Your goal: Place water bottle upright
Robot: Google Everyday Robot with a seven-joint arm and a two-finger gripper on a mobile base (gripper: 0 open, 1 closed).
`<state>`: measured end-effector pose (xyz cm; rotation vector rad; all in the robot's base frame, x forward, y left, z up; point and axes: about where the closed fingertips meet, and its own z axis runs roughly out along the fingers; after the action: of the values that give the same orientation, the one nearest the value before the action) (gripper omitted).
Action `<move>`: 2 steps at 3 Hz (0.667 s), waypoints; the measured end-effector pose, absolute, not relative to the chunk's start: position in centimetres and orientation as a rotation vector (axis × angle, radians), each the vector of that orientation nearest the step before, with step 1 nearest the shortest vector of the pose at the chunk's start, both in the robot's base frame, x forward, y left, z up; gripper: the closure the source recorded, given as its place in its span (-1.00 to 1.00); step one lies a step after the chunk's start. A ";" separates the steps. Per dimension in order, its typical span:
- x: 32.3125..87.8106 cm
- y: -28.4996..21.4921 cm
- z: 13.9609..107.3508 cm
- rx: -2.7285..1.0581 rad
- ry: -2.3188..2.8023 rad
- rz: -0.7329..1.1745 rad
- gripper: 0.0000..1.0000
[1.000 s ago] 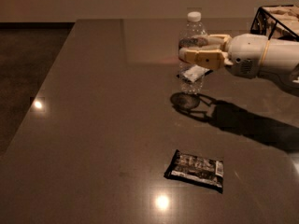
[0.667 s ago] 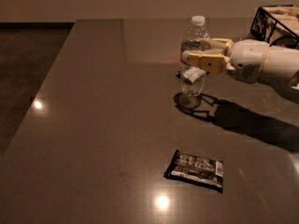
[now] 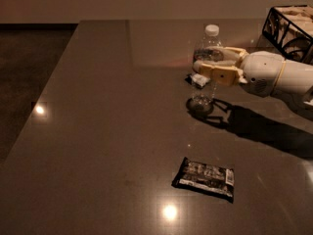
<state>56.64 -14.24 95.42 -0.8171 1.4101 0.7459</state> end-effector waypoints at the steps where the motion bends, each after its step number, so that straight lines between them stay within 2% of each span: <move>1: 56.6 -14.5 95.0 -0.817 1.410 0.741 1.00; 2: 56.6 -14.9 94.5 -0.803 1.416 0.736 0.65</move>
Offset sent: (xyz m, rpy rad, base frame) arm -0.0009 -0.0170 -0.0183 0.0058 0.0119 -0.0422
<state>56.58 -14.85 94.46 -0.8031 1.4164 0.7362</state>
